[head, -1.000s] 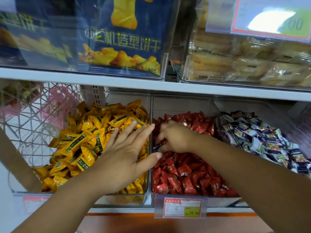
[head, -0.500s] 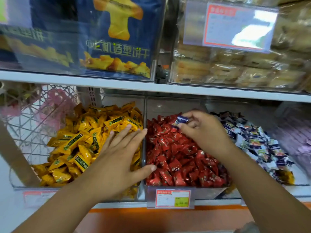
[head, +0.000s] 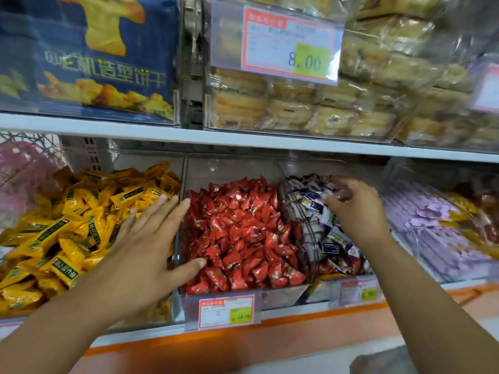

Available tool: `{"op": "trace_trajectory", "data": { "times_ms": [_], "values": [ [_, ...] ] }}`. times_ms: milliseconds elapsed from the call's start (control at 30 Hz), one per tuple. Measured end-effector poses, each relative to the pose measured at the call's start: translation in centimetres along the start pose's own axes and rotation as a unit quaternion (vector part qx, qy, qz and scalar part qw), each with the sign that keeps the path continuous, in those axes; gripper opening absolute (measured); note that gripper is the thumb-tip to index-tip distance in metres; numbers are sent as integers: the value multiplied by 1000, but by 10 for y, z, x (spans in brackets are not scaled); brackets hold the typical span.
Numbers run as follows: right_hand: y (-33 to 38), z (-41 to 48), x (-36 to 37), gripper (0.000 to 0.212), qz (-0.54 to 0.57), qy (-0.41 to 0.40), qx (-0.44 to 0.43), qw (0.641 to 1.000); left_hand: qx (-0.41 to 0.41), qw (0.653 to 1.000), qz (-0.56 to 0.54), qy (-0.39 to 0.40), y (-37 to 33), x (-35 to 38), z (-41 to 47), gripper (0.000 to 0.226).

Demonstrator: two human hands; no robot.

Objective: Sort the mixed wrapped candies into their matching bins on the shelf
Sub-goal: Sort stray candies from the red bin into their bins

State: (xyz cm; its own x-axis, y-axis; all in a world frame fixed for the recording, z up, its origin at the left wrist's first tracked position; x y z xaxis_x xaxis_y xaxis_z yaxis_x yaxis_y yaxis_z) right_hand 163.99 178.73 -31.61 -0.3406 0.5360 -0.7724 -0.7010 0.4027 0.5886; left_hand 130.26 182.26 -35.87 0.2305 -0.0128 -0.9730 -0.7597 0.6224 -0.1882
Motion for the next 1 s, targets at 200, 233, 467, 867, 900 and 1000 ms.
{"op": "trace_trajectory", "data": {
  "times_ms": [200, 233, 467, 867, 900, 1000],
  "values": [
    [76, -51, 11, 25, 10, 67, -201, 977, 11, 999, -44, -1, 3, -2, -4, 119],
    [84, -59, 28, 29, -29, 135, -213, 967, 13, 999, -44, 3, 4, -3, -5, 118],
    [92, -51, 132, 87, -278, 310, -60, 907, 26, 998, -47, 21, 8, -6, -10, 100],
    [113, 6, 106, 52, -111, 382, -111, 911, 32, 999, -28, 22, 12, -6, -9, 100],
    [108, 9, 113, 61, -149, 387, -110, 903, 33, 999, -34, 20, 12, -6, -10, 100],
    [105, 8, 137, 92, -249, 419, -110, 866, 33, 998, -44, 18, 13, -5, -9, 99]
  ]
}}
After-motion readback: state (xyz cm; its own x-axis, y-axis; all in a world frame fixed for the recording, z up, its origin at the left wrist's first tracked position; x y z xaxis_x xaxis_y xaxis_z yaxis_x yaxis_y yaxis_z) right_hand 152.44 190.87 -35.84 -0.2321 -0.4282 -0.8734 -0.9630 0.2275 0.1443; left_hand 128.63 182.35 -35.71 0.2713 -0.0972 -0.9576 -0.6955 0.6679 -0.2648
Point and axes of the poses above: each hand's wrist, its own z-axis towards the middle knuckle, its own x-axis out of the palm, y = z × x, the point moved 5 cm from there along z, towards the middle knuckle, and after that the axes turned 8 degrees about x, right-handed, at the moved point
